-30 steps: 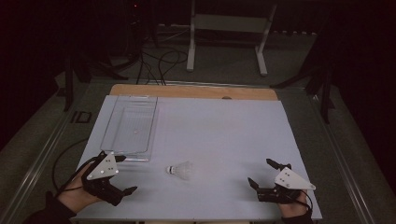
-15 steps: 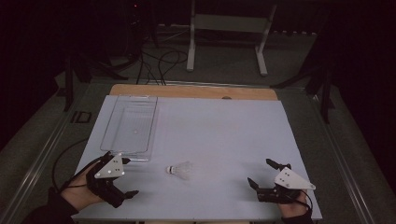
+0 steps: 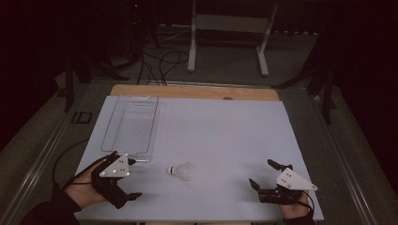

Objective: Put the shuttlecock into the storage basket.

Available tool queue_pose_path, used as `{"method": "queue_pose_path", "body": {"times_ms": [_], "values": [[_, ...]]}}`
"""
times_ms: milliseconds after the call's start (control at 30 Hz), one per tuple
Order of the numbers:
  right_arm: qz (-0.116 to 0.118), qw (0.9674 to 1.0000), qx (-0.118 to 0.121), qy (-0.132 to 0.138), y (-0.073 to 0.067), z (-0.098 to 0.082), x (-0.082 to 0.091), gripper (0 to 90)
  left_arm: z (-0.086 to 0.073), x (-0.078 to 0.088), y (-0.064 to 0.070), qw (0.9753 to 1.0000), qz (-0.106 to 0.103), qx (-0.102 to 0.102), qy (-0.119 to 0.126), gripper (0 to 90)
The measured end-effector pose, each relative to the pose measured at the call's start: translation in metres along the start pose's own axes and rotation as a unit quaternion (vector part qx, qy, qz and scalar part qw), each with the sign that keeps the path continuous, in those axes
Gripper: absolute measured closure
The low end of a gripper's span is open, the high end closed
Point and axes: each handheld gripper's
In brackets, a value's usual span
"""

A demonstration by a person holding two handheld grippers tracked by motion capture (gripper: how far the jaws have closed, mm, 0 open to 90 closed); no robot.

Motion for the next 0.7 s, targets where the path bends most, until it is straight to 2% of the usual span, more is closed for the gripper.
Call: {"method": "queue_pose_path", "body": {"times_ms": [167,300,333,467,600,700], "values": [[0.001,1.0000,-0.001,0.000,0.000,0.000,0.000,8.6,0.005,-0.003,0.000,0.9999,0.001,-0.011,-0.002,0.2],[0.001,1.0000,0.000,0.000,0.000,0.000,0.000,8.6,0.007,-0.003,0.001,0.9999,-0.002,-0.013,0.002,0.2],[0.001,1.0000,-0.001,0.000,0.000,0.000,0.000,8.6,0.012,-0.004,0.001,0.9997,-0.006,-0.022,0.004,0.2],[0.001,1.0000,0.000,0.001,0.000,0.000,0.000,8.6,0.017,-0.005,0.000,0.9993,-0.013,-0.034,0.010,0.2],[0.001,1.0000,-0.001,0.001,0.000,0.000,0.000,8.6,0.023,-0.005,0.000,0.9987,-0.019,-0.045,0.015,0.2],[0.001,1.0000,0.000,0.001,0.000,0.000,0.000,8.6,0.024,-0.005,0.000,0.9986,-0.024,-0.044,0.016,0.2]]}}
Point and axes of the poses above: each handheld gripper's, and its own axes: x roughly backward along the jaws, z roughly out of its top, y roughly to its right, and after that the axes turned 13 degrees about z, right-handed
